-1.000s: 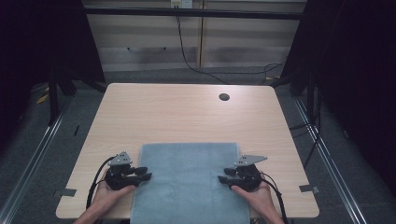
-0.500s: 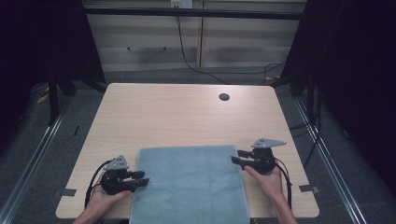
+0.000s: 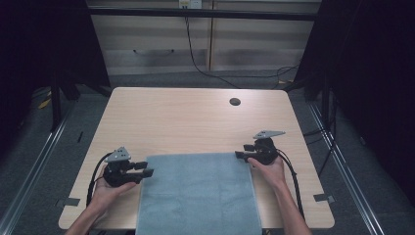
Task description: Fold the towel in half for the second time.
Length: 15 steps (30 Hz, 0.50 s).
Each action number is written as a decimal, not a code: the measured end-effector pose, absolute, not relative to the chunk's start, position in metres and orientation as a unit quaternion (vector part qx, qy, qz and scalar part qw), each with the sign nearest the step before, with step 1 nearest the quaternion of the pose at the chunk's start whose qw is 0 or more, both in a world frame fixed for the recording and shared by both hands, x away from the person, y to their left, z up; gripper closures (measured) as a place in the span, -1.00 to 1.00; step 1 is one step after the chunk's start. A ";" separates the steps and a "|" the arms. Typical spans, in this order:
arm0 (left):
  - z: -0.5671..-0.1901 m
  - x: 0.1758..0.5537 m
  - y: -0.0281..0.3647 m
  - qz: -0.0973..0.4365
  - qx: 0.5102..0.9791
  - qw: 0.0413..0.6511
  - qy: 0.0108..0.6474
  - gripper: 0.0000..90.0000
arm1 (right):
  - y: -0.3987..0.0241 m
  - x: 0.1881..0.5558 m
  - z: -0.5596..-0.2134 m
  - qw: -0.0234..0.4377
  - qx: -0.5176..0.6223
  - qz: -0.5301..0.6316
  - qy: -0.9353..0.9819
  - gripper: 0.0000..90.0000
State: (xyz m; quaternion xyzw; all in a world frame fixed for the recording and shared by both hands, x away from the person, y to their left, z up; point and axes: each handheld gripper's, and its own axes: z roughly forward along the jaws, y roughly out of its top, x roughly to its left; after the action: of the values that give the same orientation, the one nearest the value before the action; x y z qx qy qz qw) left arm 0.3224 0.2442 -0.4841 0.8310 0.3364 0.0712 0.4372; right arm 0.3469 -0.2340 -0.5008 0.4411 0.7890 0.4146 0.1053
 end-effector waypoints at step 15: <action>-0.508 0.367 0.245 0.058 0.820 0.424 0.380 0.00 | -0.234 0.338 -0.510 0.094 0.438 0.407 0.796 0.72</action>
State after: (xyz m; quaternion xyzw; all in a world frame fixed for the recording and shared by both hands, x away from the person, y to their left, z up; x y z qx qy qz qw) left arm 0.3675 0.2446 -0.5078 0.8198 0.3802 0.0579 0.4243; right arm 0.3379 -0.2336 -0.5097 0.4385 0.7960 0.4066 0.0936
